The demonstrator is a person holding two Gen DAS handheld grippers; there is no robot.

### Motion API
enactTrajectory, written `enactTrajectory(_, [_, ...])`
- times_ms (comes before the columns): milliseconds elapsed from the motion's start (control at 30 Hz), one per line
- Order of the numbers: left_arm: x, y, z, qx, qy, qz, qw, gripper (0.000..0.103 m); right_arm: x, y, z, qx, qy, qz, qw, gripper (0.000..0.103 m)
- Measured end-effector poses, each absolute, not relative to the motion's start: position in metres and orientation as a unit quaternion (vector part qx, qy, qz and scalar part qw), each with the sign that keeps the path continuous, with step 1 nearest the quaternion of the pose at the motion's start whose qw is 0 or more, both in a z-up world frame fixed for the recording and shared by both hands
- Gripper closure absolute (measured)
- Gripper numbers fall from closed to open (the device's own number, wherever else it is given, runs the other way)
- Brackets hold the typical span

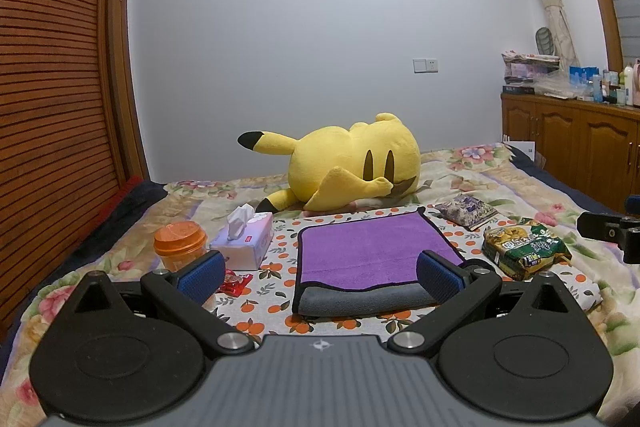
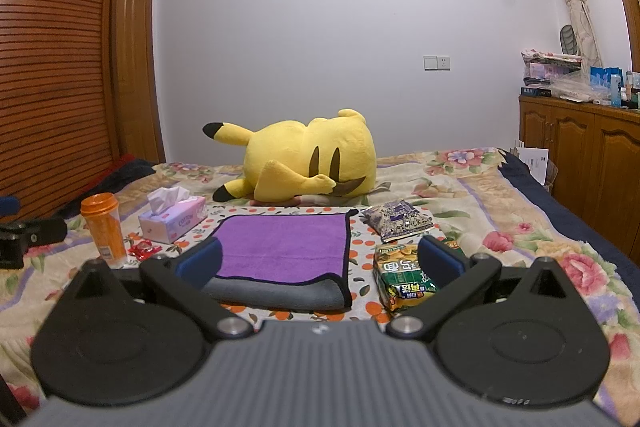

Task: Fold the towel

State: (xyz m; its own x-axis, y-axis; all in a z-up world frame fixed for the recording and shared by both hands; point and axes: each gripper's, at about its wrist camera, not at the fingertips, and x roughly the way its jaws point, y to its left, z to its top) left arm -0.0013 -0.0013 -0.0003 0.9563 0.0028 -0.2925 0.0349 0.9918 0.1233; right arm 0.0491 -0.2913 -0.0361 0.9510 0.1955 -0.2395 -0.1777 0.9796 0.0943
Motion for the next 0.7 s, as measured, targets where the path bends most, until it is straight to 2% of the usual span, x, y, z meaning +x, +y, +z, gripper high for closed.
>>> enactTrajectory(700, [-0.0028,-0.0012,0.0003,0.066,0.148,-0.008,0.987,0.000,0.0498,-0.2911,-0.0367,0.036,0.125,0.095,0.987,0.000])
